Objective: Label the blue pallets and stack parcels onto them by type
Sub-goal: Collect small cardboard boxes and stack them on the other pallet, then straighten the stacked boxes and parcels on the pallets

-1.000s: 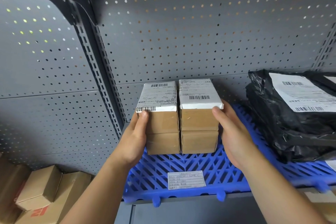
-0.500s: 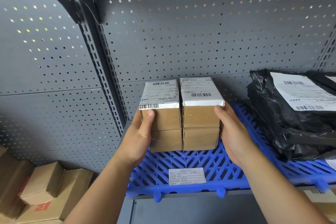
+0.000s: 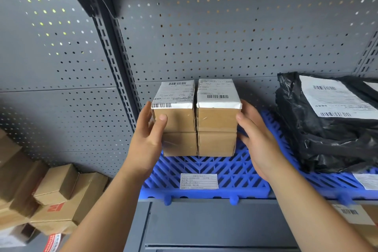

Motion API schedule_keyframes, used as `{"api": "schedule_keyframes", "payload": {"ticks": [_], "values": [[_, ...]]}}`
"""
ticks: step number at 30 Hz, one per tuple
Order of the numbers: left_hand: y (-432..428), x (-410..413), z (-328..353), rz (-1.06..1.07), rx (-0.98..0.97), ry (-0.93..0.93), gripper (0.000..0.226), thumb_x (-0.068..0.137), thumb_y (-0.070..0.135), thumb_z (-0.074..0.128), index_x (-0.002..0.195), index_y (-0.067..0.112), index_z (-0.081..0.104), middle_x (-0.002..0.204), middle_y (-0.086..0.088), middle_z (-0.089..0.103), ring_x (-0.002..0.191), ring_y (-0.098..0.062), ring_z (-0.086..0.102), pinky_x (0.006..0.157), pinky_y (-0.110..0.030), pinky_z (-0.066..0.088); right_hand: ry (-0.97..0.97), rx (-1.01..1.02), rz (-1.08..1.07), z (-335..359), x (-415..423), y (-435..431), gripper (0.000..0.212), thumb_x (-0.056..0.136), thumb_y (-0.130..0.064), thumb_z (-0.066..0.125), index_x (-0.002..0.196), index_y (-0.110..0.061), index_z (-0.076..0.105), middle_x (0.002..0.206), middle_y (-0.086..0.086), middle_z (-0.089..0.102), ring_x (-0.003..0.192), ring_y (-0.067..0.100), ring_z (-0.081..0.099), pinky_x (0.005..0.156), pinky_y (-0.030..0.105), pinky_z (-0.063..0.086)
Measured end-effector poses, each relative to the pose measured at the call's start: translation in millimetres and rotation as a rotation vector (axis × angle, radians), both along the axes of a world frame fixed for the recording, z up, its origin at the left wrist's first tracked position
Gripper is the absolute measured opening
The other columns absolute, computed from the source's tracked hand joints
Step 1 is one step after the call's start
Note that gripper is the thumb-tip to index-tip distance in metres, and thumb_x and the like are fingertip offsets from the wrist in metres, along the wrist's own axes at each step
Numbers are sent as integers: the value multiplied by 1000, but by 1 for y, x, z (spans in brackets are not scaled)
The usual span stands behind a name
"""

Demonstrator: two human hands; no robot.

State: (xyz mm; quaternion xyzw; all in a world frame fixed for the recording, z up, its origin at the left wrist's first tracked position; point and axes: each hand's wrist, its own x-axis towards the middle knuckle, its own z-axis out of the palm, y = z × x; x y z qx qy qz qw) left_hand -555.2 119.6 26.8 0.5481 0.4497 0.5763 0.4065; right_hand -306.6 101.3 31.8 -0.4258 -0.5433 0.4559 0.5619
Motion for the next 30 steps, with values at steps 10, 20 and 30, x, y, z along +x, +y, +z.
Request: {"api": "schedule_keyframes", "payload": {"ticks": [10, 20, 30], "values": [[-46, 19, -25, 280, -58, 121, 62, 97, 55, 58, 153, 39, 37, 150, 23, 45, 122, 24, 45, 98, -6, 37, -57, -125, -79, -5, 7, -30, 86, 68, -75, 56, 149, -50, 38, 153, -26, 40, 143, -2, 35, 121, 40, 28], [-97, 36, -17, 412, 123, 148, 39, 101, 39, 56, 138, 43, 44, 137, 25, 43, 124, 13, 45, 90, -17, 40, -78, -122, -160, 3, 8, -85, 58, 73, -72, 57, 129, -66, 42, 155, -27, 37, 143, -6, 33, 110, 28, 29], [-139, 87, -20, 193, 215, 155, 32, 97, 38, 57, 128, 37, 52, 131, 25, 53, 124, -5, 52, 102, -34, 47, -83, -156, -357, -4, 36, -156, 69, 68, -74, 58, 134, -59, 48, 144, -35, 47, 135, -11, 40, 106, 25, 31]]}}
